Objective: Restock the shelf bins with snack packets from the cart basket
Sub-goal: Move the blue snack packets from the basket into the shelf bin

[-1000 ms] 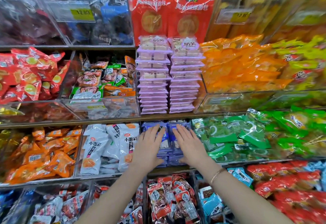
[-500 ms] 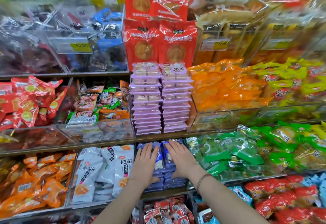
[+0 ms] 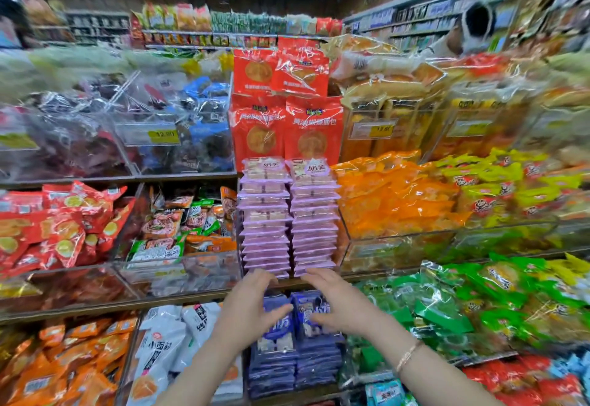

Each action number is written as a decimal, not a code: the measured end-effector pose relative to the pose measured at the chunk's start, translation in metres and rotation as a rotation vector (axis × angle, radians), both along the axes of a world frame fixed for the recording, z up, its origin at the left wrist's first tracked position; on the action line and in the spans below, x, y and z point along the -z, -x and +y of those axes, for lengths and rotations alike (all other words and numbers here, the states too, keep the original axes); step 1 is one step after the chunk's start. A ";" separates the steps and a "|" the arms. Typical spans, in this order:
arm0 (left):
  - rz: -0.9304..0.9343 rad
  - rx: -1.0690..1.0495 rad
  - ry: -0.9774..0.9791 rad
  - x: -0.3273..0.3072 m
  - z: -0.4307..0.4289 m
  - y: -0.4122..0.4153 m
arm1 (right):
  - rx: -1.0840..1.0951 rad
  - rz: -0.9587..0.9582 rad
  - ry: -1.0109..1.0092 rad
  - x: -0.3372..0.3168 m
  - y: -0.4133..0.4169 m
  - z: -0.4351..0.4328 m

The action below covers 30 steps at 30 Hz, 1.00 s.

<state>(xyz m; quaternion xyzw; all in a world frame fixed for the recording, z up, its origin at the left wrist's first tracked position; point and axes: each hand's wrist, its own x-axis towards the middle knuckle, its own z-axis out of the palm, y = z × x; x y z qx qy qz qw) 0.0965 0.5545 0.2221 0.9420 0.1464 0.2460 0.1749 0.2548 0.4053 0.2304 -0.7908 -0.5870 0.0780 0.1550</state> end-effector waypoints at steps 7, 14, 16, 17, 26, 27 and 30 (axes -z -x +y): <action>-0.409 -0.149 -0.151 -0.116 0.032 -0.034 | -0.024 -0.349 -0.387 -0.122 -0.015 0.041; 0.279 -0.200 -0.512 -0.155 0.053 -0.093 | 0.154 -0.531 -0.014 -0.153 -0.063 0.080; 0.319 -0.236 -0.565 -0.148 0.055 -0.100 | 0.141 -0.493 0.045 -0.147 -0.068 0.086; 0.303 -0.253 -0.589 -0.145 0.057 -0.103 | 0.137 -0.471 0.037 -0.145 -0.070 0.089; 0.232 -0.221 -0.620 -0.141 0.065 -0.102 | 0.198 -0.450 -0.062 -0.143 -0.077 0.095; 0.238 -0.203 -0.602 -0.145 0.066 -0.102 | 0.197 -0.448 -0.057 -0.144 -0.077 0.095; 0.215 -0.118 -0.470 -0.160 0.079 -0.097 | 0.182 -0.402 -0.001 -0.149 -0.076 0.091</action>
